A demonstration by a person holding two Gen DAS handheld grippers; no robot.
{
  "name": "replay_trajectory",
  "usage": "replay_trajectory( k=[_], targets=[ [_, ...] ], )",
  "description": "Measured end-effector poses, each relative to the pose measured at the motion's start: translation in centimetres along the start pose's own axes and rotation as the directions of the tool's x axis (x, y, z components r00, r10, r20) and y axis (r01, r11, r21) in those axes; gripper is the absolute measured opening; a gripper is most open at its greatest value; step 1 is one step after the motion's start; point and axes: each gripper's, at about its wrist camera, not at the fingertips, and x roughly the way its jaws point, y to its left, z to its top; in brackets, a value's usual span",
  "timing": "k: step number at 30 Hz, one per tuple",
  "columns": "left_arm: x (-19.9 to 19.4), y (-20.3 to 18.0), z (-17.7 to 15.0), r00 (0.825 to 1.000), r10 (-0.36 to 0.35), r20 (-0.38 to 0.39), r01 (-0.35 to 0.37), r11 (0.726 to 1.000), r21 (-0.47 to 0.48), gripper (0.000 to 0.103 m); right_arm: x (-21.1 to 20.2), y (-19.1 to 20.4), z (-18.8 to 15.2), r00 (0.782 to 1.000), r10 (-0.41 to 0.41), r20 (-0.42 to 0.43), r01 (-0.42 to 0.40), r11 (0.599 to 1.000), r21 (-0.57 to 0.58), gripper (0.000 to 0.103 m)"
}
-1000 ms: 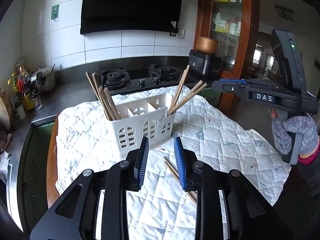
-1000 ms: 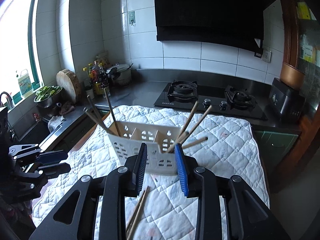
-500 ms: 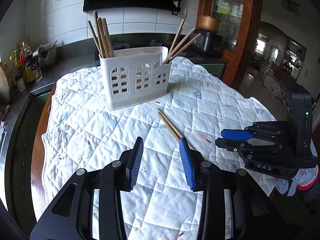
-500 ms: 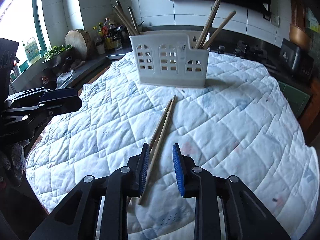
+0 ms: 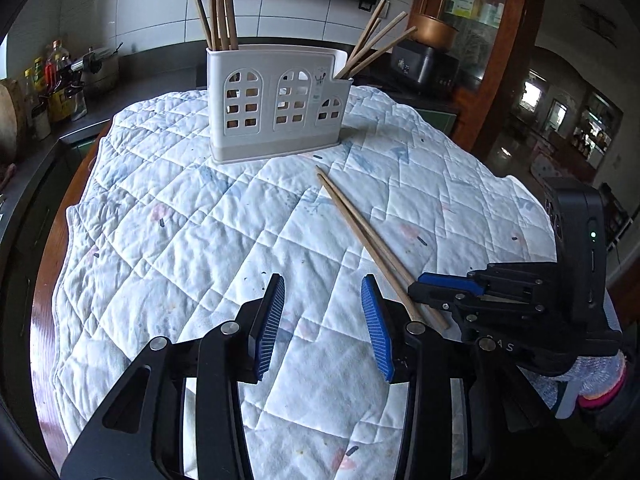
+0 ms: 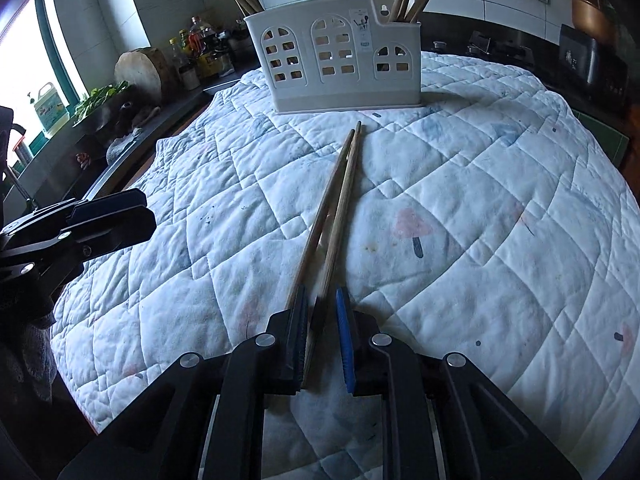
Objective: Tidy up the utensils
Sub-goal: 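Close the right gripper on one chopstick while the left gripper closes on the other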
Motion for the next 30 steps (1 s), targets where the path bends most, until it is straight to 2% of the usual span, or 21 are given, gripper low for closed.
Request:
replay_trajectory(
  k=[6, 10, 20, 30],
  targets=[
    [1.0, -1.2, -0.6, 0.999, -0.016, -0.03, 0.016, 1.0, 0.0, 0.041, 0.1, -0.3, -0.1, 1.0, -0.018, 0.013, 0.018, 1.0, 0.009, 0.008],
    [2.0, -2.5, -1.2, 0.998, -0.019, -0.061, 0.02, 1.0, 0.014, 0.041, -0.7, -1.0, -0.2, 0.999, -0.03, 0.04, 0.029, 0.999, 0.025, 0.007],
    [4.4, -5.5, -1.4, 0.992, -0.038, -0.124, 0.036, 0.999, -0.019, 0.041, -3.7, -3.0, -0.1, 0.993, -0.021, 0.115, 0.015, 0.999, 0.048, 0.007],
    [6.8, -6.4, -1.2, 0.982, 0.002, -0.187, -0.013, 0.998, -0.059, 0.037, -4.4, -4.6, -0.5, 0.99, 0.008, 0.14, -0.018, 0.997, 0.07, 0.007]
  ],
)
